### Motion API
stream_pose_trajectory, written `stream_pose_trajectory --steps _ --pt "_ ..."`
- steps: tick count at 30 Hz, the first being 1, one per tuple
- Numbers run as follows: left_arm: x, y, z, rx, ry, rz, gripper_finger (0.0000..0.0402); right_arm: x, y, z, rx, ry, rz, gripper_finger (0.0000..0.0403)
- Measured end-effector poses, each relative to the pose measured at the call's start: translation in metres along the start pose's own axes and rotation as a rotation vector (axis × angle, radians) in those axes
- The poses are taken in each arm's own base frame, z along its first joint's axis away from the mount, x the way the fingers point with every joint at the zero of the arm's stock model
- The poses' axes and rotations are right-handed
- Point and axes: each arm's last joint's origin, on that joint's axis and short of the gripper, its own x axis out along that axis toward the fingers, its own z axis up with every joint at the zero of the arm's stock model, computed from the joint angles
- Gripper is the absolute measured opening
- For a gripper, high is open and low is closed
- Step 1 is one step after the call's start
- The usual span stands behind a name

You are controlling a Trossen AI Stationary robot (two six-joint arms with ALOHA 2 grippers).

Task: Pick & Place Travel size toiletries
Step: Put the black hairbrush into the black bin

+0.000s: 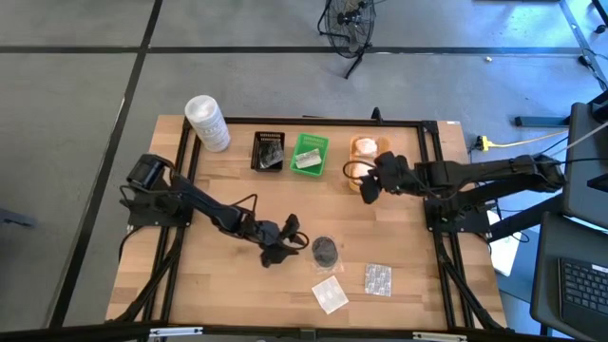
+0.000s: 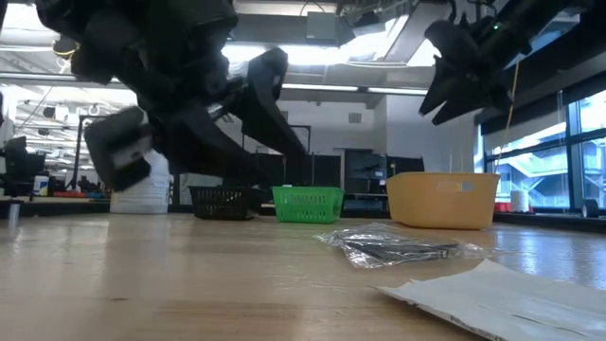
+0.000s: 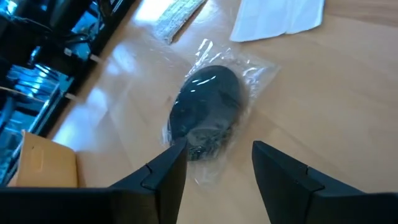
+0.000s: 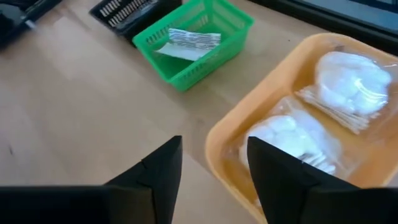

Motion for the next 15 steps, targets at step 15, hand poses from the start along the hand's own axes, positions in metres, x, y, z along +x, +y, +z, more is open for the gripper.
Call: stream_pose_trajectory --steps 15 --pt "0.039 0.005 -0.018 0.034 0.071 0.000 0.0175 -0.011 0.013 -0.013 -0.015 -0.040 0.019 0.0146"
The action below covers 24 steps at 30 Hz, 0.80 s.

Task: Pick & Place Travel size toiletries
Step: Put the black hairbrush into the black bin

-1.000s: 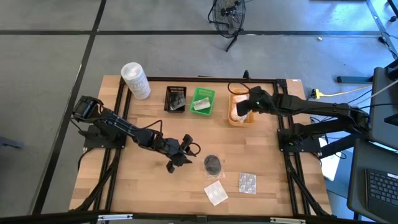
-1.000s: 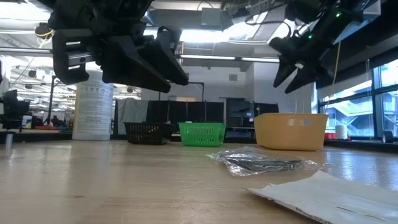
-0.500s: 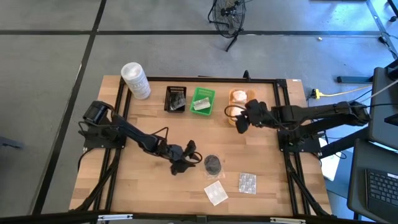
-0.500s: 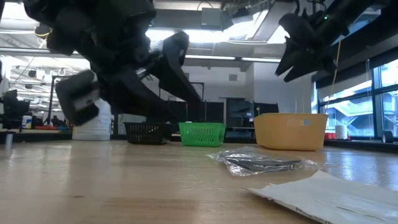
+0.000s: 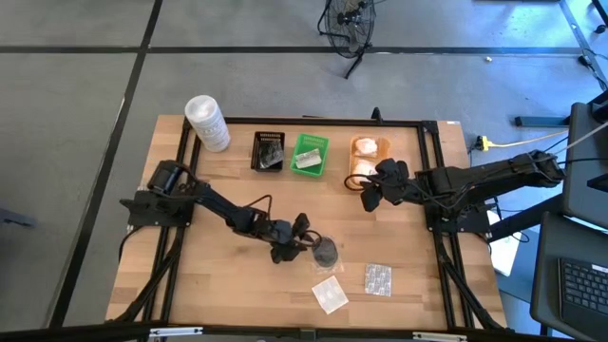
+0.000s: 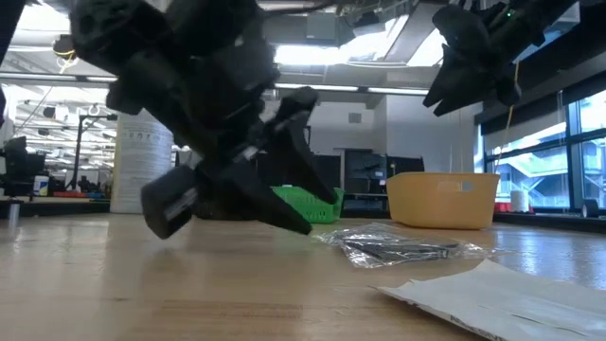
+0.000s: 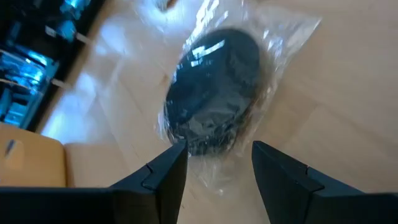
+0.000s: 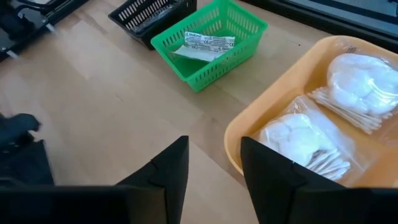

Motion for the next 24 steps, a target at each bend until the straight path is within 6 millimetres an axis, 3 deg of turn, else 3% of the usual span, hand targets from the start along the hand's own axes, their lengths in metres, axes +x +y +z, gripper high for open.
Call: stream_pose_trajectory --steps 11,24 --pt "0.010 0.028 0.006 -0.242 0.125 -0.052 0.0175 0.000 0.000 0.000 -0.002 0.000 0.000 0.0126" --pt "0.011 0.045 -0.020 -0.461 0.111 -0.182 0.0173 0.000 0.000 0.000 -0.025 0.000 0.000 0.0101"
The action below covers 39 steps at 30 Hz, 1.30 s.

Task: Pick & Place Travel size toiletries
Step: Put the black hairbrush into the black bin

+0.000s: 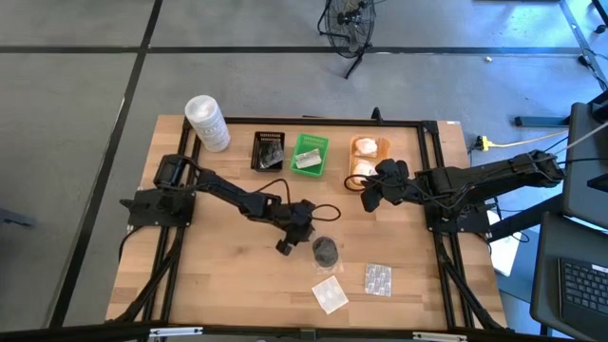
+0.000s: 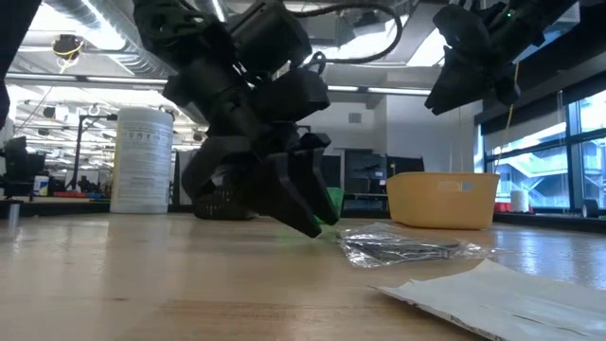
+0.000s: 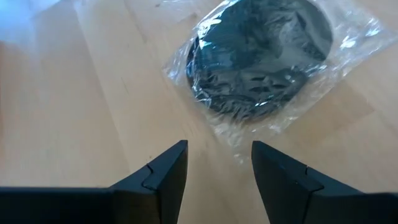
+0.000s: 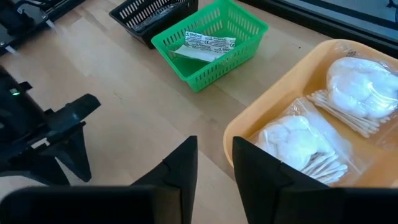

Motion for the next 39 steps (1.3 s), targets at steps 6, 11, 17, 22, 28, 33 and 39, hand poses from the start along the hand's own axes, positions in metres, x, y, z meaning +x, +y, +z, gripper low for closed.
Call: stream_pose_trajectory --steps 6,11,17,22,28,33,39 --pt "0.005 0.003 -0.004 -0.050 -0.017 -0.031 0.0173 0.000 0.000 0.000 -0.004 0.000 0.000 0.0090" --pt "0.016 0.002 -0.006 -0.069 -0.052 -0.022 0.0173 0.000 0.000 0.000 -0.017 0.000 0.000 0.0081" --pt "0.020 0.002 -0.009 -0.101 -0.054 -0.050 0.0172 0.000 0.000 0.000 -0.019 0.000 0.000 0.0071" --pt "0.020 0.001 -0.009 -0.107 -0.064 -0.089 0.0142 0.000 0.000 0.000 -0.018 0.000 0.000 0.0062" --pt "0.020 0.003 -0.012 -0.113 -0.067 -0.116 0.0071 0.000 0.000 0.000 -0.014 0.001 0.001 0.0052" --pt "0.020 0.004 -0.012 -0.101 -0.069 -0.119 0.0012 -0.001 0.002 -0.002 -0.005 0.007 0.014 0.0044" --pt "0.019 0.004 -0.011 -0.084 -0.083 -0.106 0.0002 -0.005 0.006 -0.006 -0.025 0.012 0.037 0.0036"
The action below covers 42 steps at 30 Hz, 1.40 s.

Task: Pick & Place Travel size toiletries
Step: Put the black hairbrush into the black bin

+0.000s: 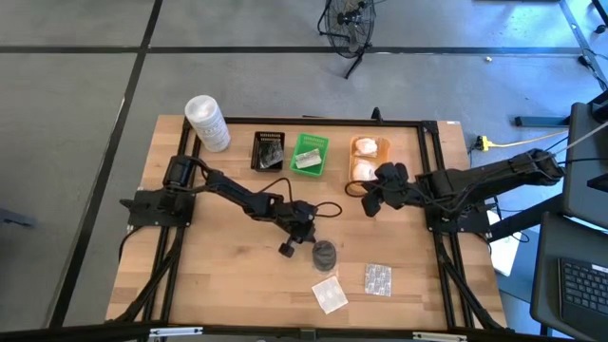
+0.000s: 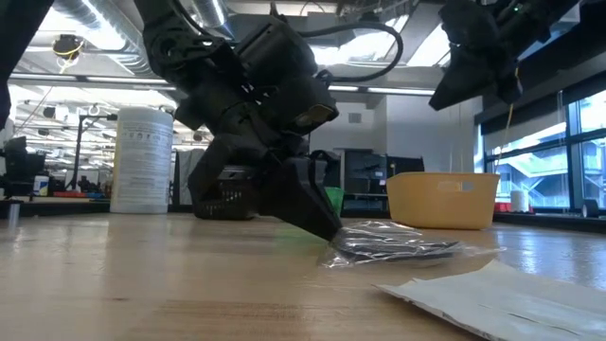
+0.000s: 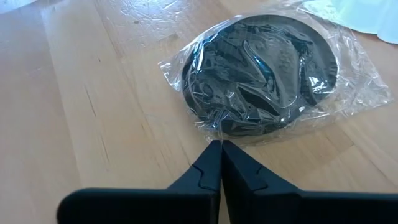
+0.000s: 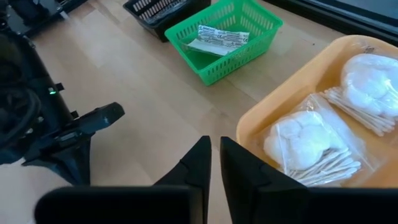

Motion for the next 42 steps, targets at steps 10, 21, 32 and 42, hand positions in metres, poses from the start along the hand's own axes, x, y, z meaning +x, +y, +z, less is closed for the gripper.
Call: stream_pose_trajectory --steps 10,21,32,42 --pt "-0.009 -0.006 0.008 0.038 0.045 0.129 0.0002 -0.004 0.004 -0.004 -0.022 -0.005 0.016 0.0031" --pt "-0.040 -0.005 0.024 0.039 0.088 0.212 0.0002 -0.005 0.005 -0.005 -0.031 -0.014 0.011 0.0031" --pt "-0.081 -0.019 0.046 0.068 0.110 0.288 0.0002 -0.005 0.004 -0.006 -0.039 -0.008 0.006 0.0031" --pt "-0.117 -0.027 0.057 0.062 0.151 0.441 0.0002 -0.005 0.004 -0.006 -0.042 -0.010 -0.001 0.0031"
